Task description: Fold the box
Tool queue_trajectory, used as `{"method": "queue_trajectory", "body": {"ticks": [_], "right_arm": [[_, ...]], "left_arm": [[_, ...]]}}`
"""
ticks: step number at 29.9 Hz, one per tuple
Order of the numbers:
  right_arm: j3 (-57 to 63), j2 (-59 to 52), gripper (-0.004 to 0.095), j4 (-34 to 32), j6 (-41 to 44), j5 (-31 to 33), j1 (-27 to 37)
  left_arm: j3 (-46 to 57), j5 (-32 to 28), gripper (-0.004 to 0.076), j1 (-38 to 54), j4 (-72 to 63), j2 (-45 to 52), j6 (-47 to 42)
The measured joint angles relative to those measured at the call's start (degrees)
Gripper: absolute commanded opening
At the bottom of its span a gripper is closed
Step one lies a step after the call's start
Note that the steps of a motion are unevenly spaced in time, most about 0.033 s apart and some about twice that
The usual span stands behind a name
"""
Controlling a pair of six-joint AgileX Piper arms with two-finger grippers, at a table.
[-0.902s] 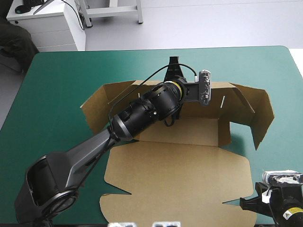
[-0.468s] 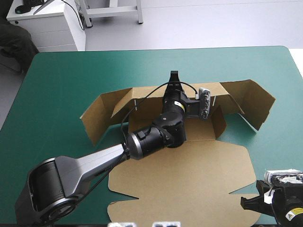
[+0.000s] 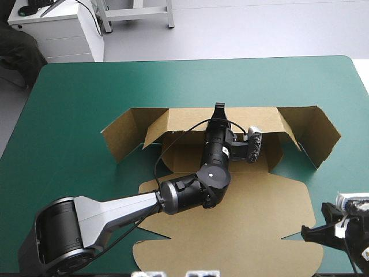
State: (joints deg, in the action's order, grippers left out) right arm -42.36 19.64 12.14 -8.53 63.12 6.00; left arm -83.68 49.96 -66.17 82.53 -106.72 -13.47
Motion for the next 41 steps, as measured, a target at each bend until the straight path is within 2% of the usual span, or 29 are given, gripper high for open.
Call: {"method": "queue_trajectory", "body": {"ticks": [8,17,29,41], "right_arm": [[-12.37,15.27,-0.0004,-0.26,-0.51,-4.32,0.00],[-30.52,35.74,-0.0004,-0.26,-2.84,-4.61,0.00],[-52.20,60.62,-0.0004,1.78,-4.53,-1.04,0.00],[-60.82,78.64,-0.0004,5.84,-5.69,3.13,-0.16]], "left_arm": [[0.17,0.00,-0.0008,-0.05,0.83,0.30,-0.71],[0.17,0.00,-0.0008,-0.05,1.11,0.30,-0.71],[0.17,1.25,-0.0008,-0.23,3.33,0.30,-0.97],[0.17,1.70,-0.0008,-0.23,4.80,0.30,-2.92]]}}
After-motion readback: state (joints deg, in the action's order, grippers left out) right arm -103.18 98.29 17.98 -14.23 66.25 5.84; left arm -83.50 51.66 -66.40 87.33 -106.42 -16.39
